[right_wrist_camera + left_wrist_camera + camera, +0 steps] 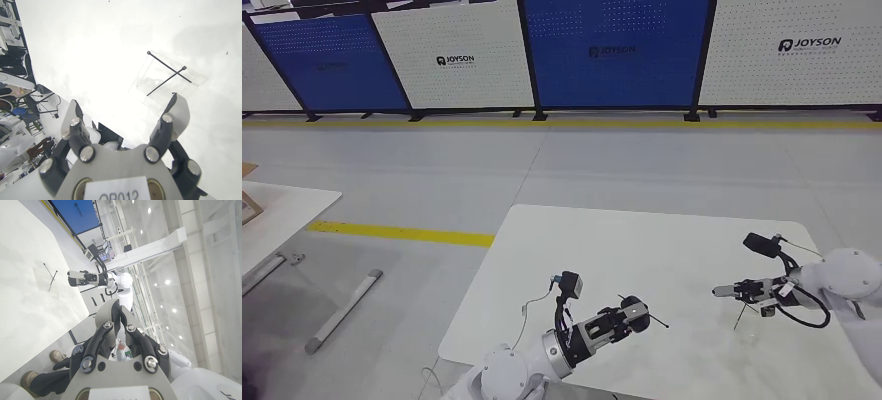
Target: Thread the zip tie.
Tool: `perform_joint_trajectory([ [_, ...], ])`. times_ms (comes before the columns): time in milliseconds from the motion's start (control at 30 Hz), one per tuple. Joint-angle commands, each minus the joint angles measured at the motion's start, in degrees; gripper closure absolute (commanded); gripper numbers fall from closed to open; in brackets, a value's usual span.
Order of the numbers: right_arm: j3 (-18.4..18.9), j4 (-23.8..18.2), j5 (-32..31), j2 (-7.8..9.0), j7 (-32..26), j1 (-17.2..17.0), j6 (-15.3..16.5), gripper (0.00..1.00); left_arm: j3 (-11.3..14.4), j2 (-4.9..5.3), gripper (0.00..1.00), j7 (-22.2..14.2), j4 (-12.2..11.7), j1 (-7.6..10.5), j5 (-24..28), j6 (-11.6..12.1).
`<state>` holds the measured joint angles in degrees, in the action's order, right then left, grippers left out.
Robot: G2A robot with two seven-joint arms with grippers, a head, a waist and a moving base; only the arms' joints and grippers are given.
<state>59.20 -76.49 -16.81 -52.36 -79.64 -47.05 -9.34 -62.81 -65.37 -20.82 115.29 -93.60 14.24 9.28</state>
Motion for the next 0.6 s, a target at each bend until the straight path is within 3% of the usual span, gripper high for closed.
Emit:
perform_joint_trajectory([
  [0, 0.0, 0.0, 0.0, 0.00, 0.0, 0.0, 0.0, 0.00, 0.0, 0.00, 1.00, 0.0, 0.0, 0.00, 0.0, 0.0],
  [433, 0.3, 0.1, 1.0, 0.06, 0.0, -0.3, 0.3, 0.00, 0.0, 0.00, 1.00, 0.0, 0.0, 0.00, 0.0, 0.0],
  [567, -0.2, 2.0, 2.6, 0.33, 0.0, 0.9, -2.6, 0.00, 0.0, 0.00, 1.00, 0.0, 0.0, 0.00, 0.0, 0.0],
])
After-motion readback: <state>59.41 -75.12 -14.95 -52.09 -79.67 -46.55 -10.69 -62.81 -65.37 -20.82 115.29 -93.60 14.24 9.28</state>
